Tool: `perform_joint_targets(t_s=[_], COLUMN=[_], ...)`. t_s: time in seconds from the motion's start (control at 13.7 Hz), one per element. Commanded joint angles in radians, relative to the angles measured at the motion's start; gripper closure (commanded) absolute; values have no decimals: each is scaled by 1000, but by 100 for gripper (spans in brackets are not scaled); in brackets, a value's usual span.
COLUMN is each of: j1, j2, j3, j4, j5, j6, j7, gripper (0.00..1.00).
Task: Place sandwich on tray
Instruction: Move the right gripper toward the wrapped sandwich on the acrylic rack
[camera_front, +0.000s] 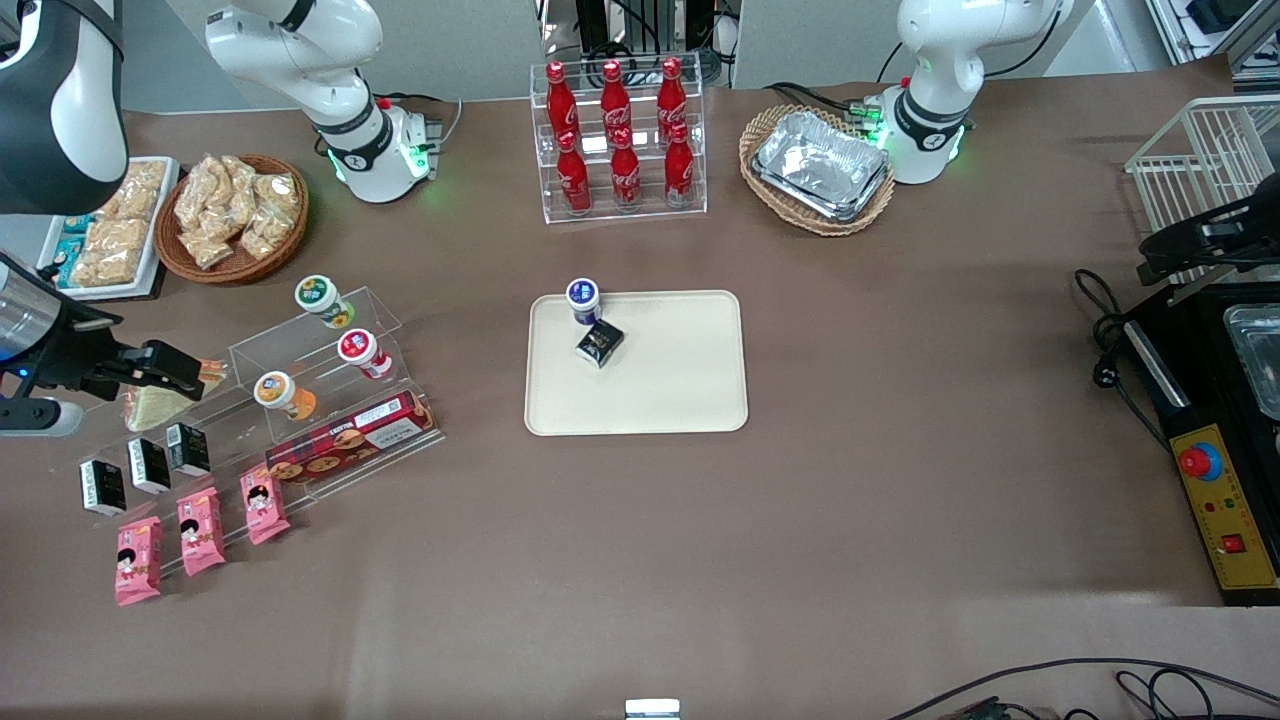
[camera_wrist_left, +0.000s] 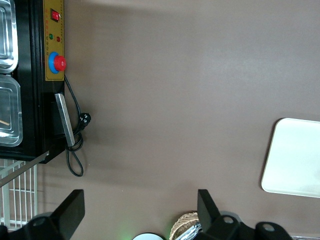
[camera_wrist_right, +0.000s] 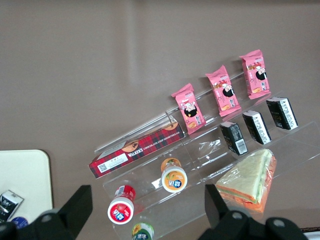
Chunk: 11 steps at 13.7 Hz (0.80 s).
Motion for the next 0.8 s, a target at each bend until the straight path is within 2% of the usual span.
perform_joint_targets(t_s=[0.0,0.37,0.73], j1=[-6,-38,-43], j2=[7,7,3], j3=[-9,-10,-70], j4=[19,16,3], j5=[-3,-14,-16], j6=[13,13,2], j7=[-13,-16,-16], gripper=[0,0,0])
